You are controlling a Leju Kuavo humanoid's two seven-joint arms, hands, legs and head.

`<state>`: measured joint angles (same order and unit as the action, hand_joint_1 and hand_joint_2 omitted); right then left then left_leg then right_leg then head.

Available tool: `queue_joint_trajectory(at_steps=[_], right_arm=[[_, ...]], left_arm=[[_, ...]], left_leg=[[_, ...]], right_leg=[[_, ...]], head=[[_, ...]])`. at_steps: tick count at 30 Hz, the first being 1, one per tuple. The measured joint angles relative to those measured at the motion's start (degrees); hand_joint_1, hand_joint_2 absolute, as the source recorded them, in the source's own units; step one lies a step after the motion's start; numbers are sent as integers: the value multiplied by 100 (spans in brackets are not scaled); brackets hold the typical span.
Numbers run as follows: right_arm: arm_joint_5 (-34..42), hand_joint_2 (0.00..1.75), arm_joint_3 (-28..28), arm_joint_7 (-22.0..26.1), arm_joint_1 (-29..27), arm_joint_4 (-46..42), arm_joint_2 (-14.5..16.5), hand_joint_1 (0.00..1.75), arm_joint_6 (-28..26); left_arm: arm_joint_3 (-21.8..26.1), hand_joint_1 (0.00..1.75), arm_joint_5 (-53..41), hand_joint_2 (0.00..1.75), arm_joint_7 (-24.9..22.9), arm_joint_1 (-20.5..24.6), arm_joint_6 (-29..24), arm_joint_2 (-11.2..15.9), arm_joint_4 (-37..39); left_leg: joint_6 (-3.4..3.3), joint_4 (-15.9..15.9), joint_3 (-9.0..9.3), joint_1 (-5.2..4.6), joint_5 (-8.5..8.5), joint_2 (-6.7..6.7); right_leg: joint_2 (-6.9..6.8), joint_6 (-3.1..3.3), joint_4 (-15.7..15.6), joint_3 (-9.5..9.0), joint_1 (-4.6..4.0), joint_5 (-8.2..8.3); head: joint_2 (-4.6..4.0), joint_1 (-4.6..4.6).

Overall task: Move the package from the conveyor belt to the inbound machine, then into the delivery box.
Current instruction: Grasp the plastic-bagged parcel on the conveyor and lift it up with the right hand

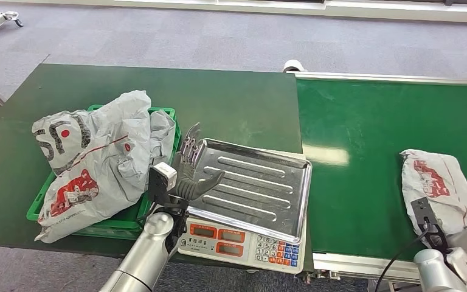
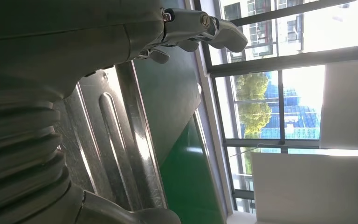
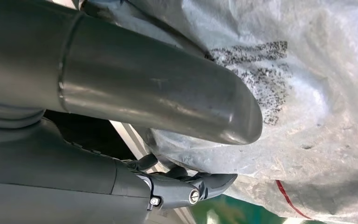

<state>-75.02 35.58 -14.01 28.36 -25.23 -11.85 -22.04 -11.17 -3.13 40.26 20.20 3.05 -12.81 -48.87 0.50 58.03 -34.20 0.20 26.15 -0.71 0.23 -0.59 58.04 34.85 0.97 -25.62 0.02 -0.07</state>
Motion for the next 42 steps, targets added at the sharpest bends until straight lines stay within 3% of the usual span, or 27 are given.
queue_joint_trajectory(at_steps=[8,12,26,27,31,42], right_arm=[[-61,0,-102,81,47,38,21,0,439],[-92,175,-151,179,114,39,56,0,755],[-35,175,-173,399,227,60,133,0,994],[-35,175,-173,402,237,61,136,6,994],[-26,175,-202,430,267,62,145,175,998],[88,175,-253,769,337,55,164,175,1028]], left_arm=[[0,0,-2,175,0,0,-11,0,0],[0,0,-2,175,0,0,-14,0,0],[0,0,-2,175,0,-2,-14,0,0],[0,0,-2,175,0,-2,-14,0,0],[0,0,-2,175,0,-3,-14,0,0],[0,0,-2,175,0,-10,-21,0,0]], left_leg=[[0,0,-1,0,0,0],[0,0,-1,0,0,0],[-1,1,2,0,-1,0],[-1,1,2,0,-1,0],[-1,1,2,0,-1,-1],[-1,1,6,0,-1,-1]], right_leg=[[0,0,0,-1,1,0],[0,0,0,-1,1,0],[0,0,0,-5,0,1],[0,0,0,-5,0,1],[-1,0,0,-6,0,1],[-1,0,0,-9,0,1]], head=[[0,0],[0,0],[0,0],[0,0],[0,0],[0,0]])
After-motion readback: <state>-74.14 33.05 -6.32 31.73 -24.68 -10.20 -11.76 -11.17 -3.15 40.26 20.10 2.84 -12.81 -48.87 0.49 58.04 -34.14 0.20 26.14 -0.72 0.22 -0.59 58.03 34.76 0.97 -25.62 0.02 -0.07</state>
